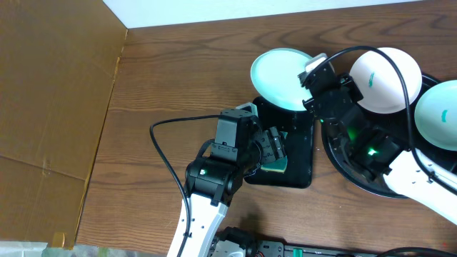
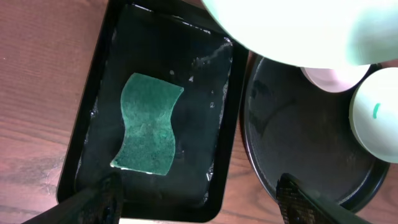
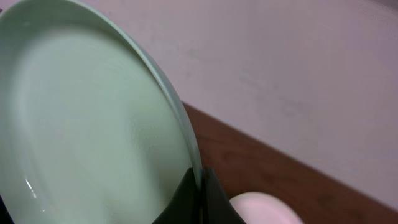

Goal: Clean dirty plates on tray and stack at the side

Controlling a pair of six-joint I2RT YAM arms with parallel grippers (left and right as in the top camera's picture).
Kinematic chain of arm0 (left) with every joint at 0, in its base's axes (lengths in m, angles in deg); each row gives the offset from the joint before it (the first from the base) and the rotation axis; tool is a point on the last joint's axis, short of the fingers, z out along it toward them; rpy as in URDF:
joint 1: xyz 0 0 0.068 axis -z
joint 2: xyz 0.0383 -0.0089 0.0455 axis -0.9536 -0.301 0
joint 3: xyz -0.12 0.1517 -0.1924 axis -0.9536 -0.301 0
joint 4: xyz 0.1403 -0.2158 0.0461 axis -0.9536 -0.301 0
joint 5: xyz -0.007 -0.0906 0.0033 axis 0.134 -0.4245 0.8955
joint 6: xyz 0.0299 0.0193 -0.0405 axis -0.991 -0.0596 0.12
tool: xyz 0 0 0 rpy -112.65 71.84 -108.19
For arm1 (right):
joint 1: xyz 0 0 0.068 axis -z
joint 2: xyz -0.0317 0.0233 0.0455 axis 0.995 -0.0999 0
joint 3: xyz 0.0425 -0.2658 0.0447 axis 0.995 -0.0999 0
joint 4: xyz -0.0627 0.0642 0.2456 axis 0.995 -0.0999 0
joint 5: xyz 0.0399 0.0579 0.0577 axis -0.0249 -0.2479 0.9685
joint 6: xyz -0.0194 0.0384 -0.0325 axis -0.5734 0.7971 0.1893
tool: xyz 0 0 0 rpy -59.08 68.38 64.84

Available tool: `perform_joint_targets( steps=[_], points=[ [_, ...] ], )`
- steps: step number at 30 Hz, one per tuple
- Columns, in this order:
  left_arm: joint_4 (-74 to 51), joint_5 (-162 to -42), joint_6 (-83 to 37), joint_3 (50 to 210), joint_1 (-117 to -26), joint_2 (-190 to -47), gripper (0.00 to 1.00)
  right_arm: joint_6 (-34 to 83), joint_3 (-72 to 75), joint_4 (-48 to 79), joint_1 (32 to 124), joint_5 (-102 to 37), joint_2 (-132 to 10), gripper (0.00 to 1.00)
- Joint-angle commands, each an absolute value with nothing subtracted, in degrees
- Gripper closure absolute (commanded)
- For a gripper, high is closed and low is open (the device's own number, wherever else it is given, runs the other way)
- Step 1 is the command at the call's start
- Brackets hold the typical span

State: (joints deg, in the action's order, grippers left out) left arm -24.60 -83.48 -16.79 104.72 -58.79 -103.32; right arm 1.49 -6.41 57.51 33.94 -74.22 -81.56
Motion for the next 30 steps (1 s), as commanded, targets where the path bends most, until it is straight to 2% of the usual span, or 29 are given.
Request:
perform_joint_targets(
  steps=[1, 14, 19, 25, 30],
  points=[
    [-24.7, -84.0, -16.9, 106.3, -59.0, -103.4, 0.21, -4.0, -5.3, 58.8, 32.3, -78.0, -79.7, 0.99],
    [-24.7, -84.0, -16.9, 106.3, -59.0, -103.4, 0.21, -6.6, -5.3, 59.3, 30.9, -81.1, -79.7, 0.99],
    [-24.7, -84.0, -16.9, 106.3, -59.0, -103.4, 0.21, -2.9, -5.3, 56.5, 31.1, -81.0, -79.7, 0.99],
    [-24.7, -84.0, -16.9, 106.3, -59.0, -103.4, 0.21, 13.5, -5.3, 46.8, 34.1, -78.7, -79.7, 0.99],
    [-24.7, -84.0, -16.9, 106.3, -59.0, -103.4, 0.21, 30.7, -5.3, 36.5, 40.8, -59.8, -79.7, 0.99]
  ],
)
